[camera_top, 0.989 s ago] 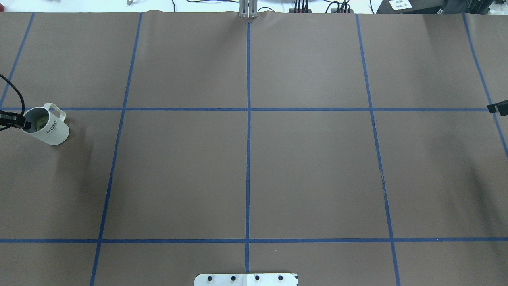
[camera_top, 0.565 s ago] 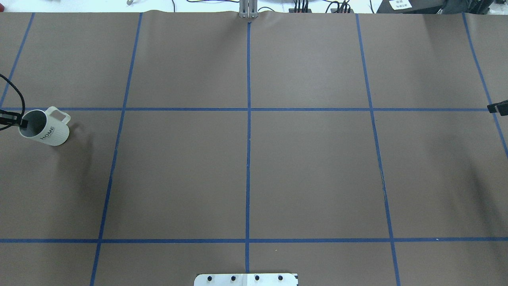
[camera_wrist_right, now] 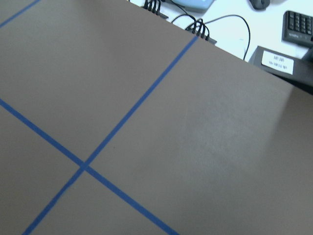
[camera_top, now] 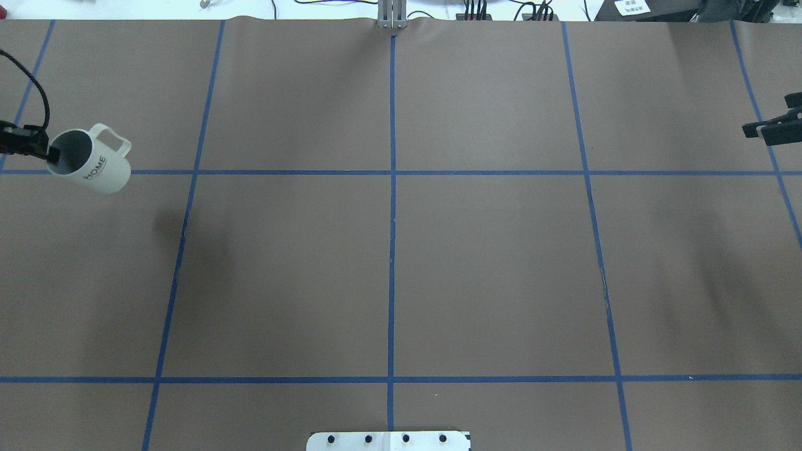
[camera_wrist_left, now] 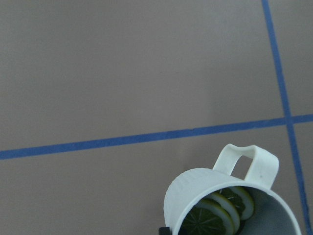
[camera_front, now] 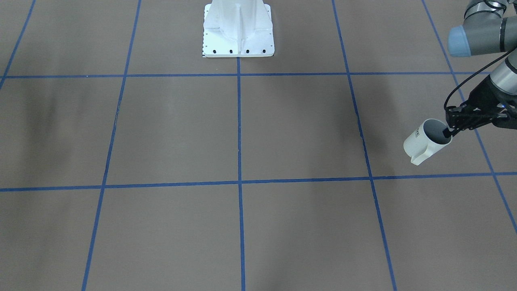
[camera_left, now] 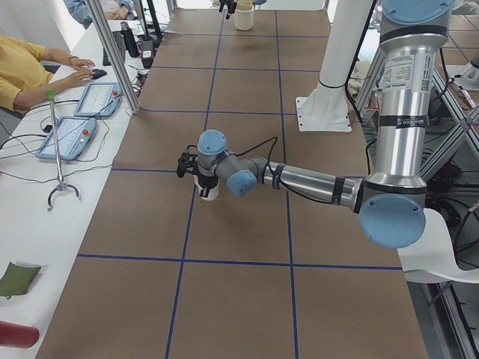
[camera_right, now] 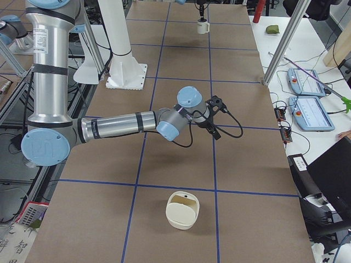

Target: Left arm hands cup to right arm to dump lemon

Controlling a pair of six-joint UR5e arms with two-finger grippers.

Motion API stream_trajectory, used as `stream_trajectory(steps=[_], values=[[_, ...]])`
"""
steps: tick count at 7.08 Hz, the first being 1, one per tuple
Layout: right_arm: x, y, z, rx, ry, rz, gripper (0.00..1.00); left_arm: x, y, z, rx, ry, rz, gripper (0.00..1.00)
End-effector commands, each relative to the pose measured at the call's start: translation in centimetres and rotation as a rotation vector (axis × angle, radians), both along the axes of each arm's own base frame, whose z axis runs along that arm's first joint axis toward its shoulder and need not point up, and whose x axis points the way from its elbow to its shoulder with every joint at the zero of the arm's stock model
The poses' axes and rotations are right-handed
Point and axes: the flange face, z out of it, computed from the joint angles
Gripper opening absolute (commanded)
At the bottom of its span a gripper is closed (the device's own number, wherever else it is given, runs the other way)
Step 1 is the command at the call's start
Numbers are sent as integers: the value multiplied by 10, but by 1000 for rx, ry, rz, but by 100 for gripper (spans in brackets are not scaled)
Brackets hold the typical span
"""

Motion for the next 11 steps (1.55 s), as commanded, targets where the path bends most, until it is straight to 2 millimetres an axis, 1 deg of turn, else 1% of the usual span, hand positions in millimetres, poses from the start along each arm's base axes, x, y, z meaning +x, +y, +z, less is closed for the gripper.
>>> stream_trajectory(steps=[1, 2, 3, 4, 5, 6, 7, 8, 9, 10, 11], values=[[-13, -23, -47, 80, -57, 21, 98, 13, -34, -94, -243, 152, -242, 0], [-29, -32, -73, 104, -98, 57, 98, 23, -47, -132, -355, 228, -343, 0], [-61, -38, -93, 144, -103, 104, 94, 30, -54, -158, -434, 283, -403, 0], [-109, -41, -126, 233, -113, 117, 93, 50, -62, -185, -543, 332, -455, 0], [-158, -43, -170, 296, -145, 144, 96, 60, -78, -216, -626, 385, -507, 0], [-199, -35, -185, 321, -144, 218, 96, 84, -74, -233, -666, 401, -496, 0], [-230, -28, -204, 377, -130, 263, 96, 108, -77, -260, -686, 423, -512, 0], [-261, -27, -231, 417, -147, 254, 98, 136, -72, -282, -708, 430, -499, 0], [-301, -16, -250, 478, -213, 279, 98, 153, -70, -302, -727, 443, -485, 0], [-337, -5, -248, 557, -233, 324, 96, 157, -72, -310, -729, 449, -483, 0], [-354, 6, -254, 646, -170, 309, 96, 167, -67, -314, -737, 449, -471, 0]])
